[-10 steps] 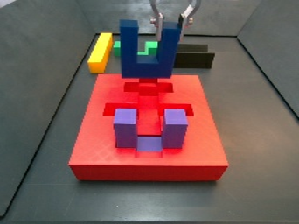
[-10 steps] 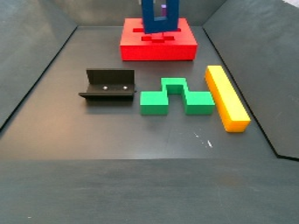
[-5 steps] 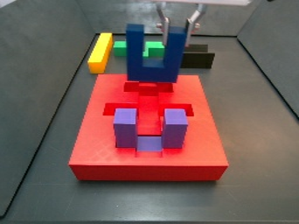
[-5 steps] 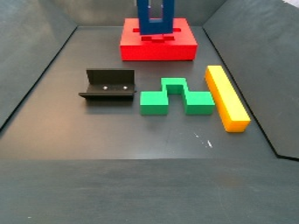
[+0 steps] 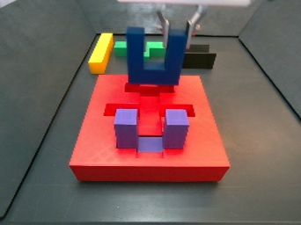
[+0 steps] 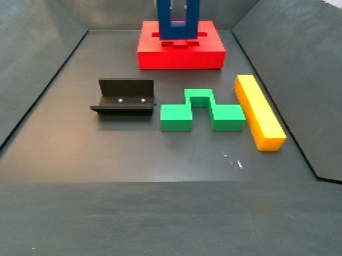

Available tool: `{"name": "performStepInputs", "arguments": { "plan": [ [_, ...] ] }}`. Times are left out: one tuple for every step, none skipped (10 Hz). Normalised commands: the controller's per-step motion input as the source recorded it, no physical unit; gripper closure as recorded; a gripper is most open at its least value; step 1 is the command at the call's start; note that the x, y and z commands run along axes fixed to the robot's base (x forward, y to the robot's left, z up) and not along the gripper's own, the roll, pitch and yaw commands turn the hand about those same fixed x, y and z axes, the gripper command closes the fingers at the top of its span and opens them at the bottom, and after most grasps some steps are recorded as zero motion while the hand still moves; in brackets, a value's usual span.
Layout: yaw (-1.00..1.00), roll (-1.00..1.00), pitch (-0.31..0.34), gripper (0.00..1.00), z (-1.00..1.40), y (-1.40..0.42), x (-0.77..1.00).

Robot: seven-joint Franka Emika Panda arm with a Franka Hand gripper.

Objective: Pick up the blue object. Move up. Place the blue object on the fixture. Regrasp the blue object. Move to above the board. Insert the blue object.
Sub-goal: Insert the blue object.

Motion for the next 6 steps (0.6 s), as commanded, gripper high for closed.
{"name": "performStepInputs", "arguments": {
  "plan": [
    [0.00,0.00,-0.244,1.00,0.00,-0.01,-0.32],
    [0.01,0.00,-0.139,1.00,-0.05,0.00,0.14],
    [0.00,0.08,-0.140,1.00,-0.18,0.00,0.18],
    [0.00,0.16,-0.114,1.00,-0.24,0.00,0.09],
    [0.01,0.17,-0.071,1.00,-0.17,0.00,0.09],
    [0.02,0.24,0.000,1.00,-0.11,0.00,0.00]
  ]
}}
